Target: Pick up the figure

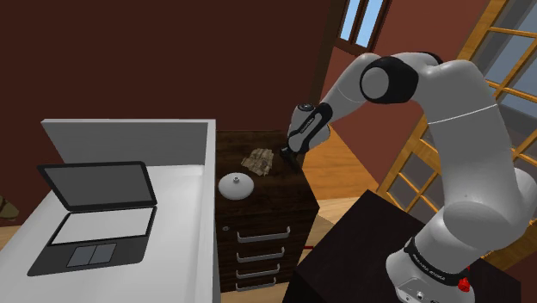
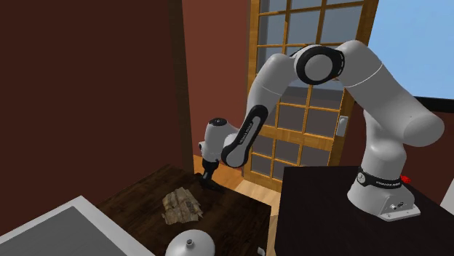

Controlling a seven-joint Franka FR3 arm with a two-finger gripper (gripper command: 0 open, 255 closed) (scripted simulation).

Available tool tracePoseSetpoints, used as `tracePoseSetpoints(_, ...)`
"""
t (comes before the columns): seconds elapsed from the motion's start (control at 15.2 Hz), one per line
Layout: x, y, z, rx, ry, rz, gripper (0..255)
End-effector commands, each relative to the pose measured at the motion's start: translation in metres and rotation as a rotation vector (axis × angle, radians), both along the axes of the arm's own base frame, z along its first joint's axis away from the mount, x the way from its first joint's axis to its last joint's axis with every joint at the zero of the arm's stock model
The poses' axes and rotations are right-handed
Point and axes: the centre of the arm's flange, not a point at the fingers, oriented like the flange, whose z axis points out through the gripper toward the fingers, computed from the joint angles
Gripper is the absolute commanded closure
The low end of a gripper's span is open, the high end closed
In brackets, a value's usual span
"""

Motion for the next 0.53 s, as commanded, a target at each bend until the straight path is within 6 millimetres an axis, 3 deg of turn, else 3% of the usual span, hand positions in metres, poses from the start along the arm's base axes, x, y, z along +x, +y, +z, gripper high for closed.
tracePoseSetpoints(0.0,0.000,0.001,0.011,0.000,0.000,0.000,255)
tracePoseSetpoints(0.46,0.000,0.001,0.048,0.000,0.000,0.000,255)
